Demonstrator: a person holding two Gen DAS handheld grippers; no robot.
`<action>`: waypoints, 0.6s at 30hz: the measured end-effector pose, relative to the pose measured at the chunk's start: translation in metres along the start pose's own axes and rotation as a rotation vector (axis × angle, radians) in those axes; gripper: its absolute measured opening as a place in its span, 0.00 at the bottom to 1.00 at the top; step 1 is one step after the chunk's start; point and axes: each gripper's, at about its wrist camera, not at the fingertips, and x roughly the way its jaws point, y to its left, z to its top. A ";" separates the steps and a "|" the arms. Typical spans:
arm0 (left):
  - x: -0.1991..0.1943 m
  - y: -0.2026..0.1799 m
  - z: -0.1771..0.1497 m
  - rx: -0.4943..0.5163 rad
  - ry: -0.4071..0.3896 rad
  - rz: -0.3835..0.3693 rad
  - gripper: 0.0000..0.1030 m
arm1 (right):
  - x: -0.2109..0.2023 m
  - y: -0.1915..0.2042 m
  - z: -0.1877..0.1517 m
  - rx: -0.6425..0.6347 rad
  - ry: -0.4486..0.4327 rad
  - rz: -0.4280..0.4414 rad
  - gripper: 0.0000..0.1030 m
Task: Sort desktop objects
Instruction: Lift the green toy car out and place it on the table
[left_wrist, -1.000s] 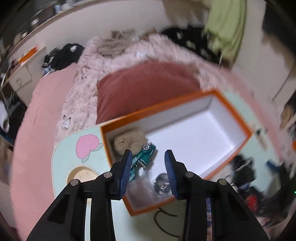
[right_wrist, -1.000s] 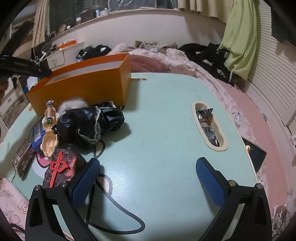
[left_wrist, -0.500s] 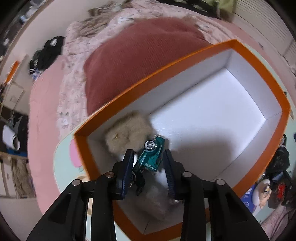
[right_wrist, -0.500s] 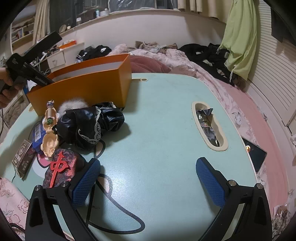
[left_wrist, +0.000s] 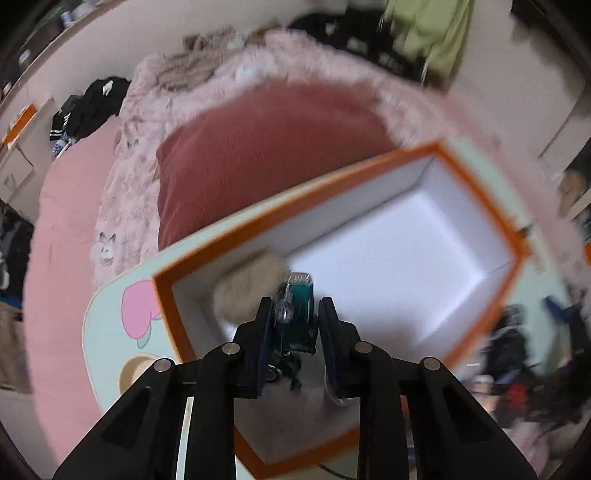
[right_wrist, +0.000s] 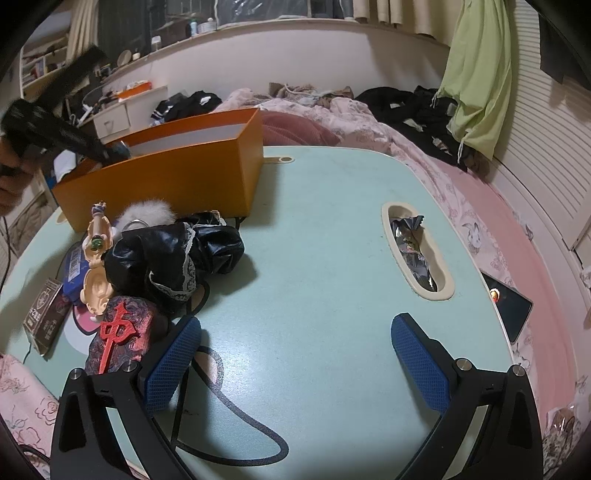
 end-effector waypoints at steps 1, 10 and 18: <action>-0.012 -0.001 -0.001 -0.016 -0.033 -0.040 0.23 | 0.000 0.000 0.000 0.000 0.000 0.000 1.00; -0.058 -0.028 -0.033 -0.059 -0.110 -0.427 0.23 | 0.000 -0.001 0.000 0.000 -0.001 0.001 1.00; -0.039 -0.038 -0.060 -0.108 -0.095 -0.427 0.25 | 0.000 -0.001 -0.001 0.000 -0.002 0.001 1.00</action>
